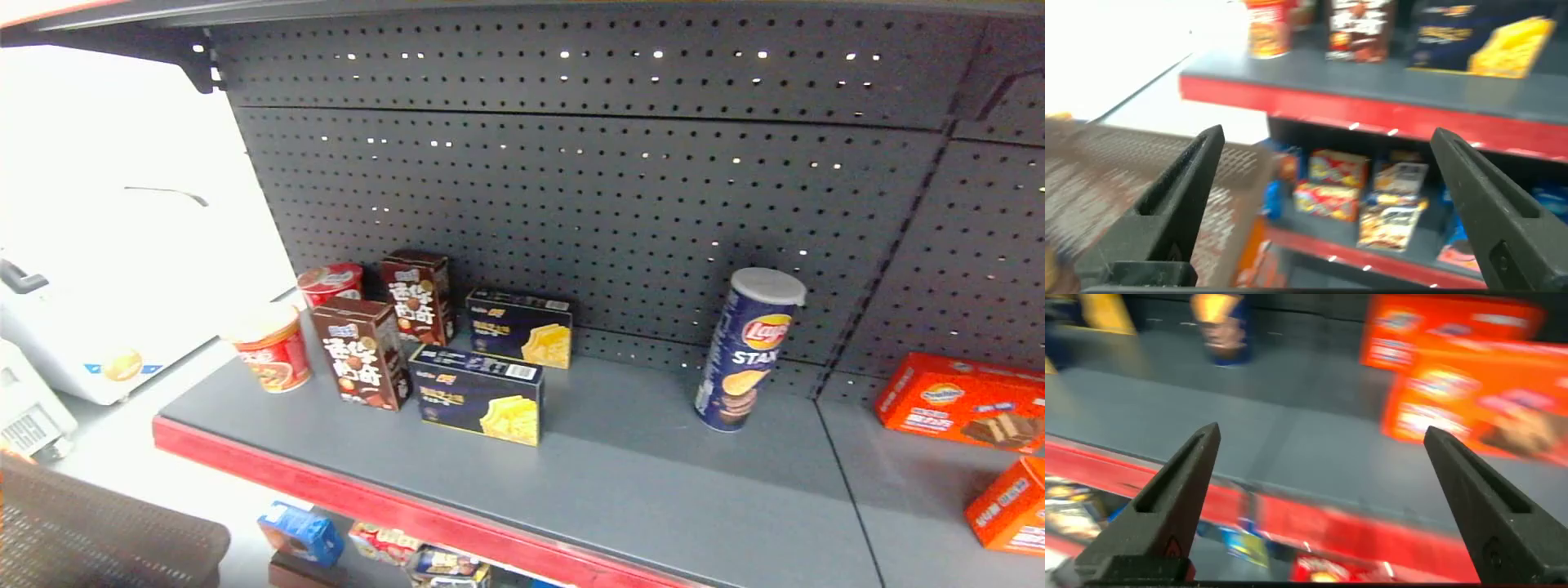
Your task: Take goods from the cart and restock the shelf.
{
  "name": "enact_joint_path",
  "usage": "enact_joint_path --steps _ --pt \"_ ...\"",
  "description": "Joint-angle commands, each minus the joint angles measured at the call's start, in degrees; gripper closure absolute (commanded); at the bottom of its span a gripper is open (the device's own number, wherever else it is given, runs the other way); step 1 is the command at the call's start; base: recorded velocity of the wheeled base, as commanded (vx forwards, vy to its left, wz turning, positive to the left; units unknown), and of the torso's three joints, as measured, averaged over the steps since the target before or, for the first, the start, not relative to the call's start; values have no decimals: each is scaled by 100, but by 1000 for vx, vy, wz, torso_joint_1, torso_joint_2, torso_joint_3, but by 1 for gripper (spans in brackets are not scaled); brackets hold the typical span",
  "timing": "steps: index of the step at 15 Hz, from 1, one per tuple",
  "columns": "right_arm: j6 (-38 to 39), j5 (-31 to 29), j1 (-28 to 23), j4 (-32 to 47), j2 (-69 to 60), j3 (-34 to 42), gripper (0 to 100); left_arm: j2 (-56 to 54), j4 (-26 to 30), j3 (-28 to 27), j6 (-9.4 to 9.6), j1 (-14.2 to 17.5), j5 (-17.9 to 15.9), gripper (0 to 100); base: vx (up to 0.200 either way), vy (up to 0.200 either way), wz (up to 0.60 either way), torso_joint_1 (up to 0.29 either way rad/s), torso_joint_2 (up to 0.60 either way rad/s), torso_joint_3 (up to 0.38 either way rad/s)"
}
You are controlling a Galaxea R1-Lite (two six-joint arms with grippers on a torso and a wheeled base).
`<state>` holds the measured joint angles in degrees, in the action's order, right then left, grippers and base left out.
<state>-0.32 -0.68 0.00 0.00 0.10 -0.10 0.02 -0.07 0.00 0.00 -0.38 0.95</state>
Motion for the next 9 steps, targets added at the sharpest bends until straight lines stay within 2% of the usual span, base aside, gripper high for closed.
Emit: enact_joint_path --steps 1,9 --pt "-3 -2 0 0 -1 1 0 -2 -1 0 0 3 2 0 0 0 600 2 2 2" --pt "-12 -11 0 0 -1 1 0 6 7 0 9 3 -25 0 0 0 600 2 4 2"
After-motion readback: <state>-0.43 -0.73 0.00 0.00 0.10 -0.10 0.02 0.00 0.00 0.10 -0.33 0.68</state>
